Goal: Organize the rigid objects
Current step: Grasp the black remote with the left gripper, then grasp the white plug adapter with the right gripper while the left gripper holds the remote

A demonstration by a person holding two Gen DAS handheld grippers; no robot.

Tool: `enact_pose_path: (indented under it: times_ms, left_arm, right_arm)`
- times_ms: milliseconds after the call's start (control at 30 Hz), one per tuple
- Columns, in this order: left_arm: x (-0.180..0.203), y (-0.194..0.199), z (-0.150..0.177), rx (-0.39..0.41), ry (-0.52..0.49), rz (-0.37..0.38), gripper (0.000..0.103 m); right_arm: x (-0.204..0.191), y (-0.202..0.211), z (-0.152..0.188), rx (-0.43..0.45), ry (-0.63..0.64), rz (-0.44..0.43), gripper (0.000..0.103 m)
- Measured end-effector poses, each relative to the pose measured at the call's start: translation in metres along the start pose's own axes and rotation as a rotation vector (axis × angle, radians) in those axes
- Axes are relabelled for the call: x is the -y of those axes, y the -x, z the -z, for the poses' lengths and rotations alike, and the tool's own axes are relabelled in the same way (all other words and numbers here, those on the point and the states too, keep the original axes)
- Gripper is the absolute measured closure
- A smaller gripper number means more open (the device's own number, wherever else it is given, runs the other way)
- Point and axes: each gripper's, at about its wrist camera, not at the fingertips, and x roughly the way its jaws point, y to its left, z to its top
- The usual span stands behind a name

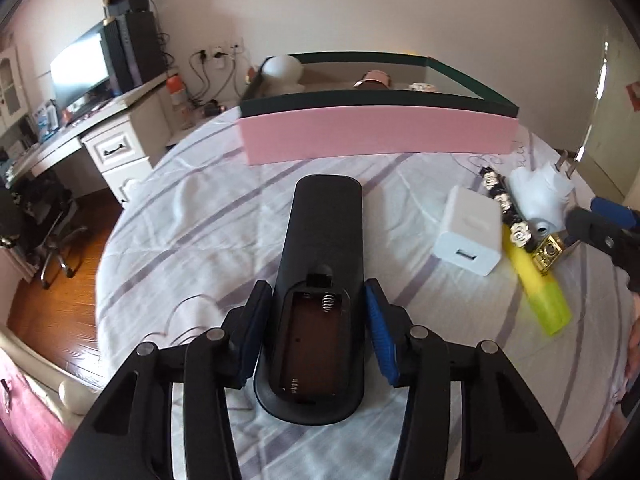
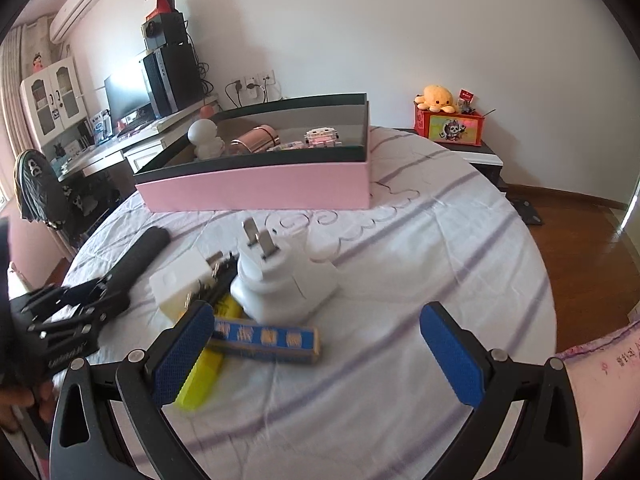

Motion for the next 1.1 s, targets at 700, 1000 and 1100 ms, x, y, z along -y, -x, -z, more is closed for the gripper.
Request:
enact_pose_path:
  times_ms: [700, 1000, 1100]
  left_arm:
    - [-0.008, 0.000, 0.003, -0.011, 0.014, 0.008, 0.050]
    - [-0.009, -0.001, 0.003, -0.011, 0.008, 0.009, 0.046]
    - [-0.009, -0.002, 0.003, -0.010, 0.010, 0.007, 0.044]
  right_arm:
    - [0.033, -0.027, -0.011, -0.103, -0.060, 0.013, 0.071]
    - [0.013, -0.026, -0.025, -0.066, 0.038, 0.001, 0.025]
    - [0.010, -0.034, -0.030, -0.083, 0.054, 0.012, 0.025]
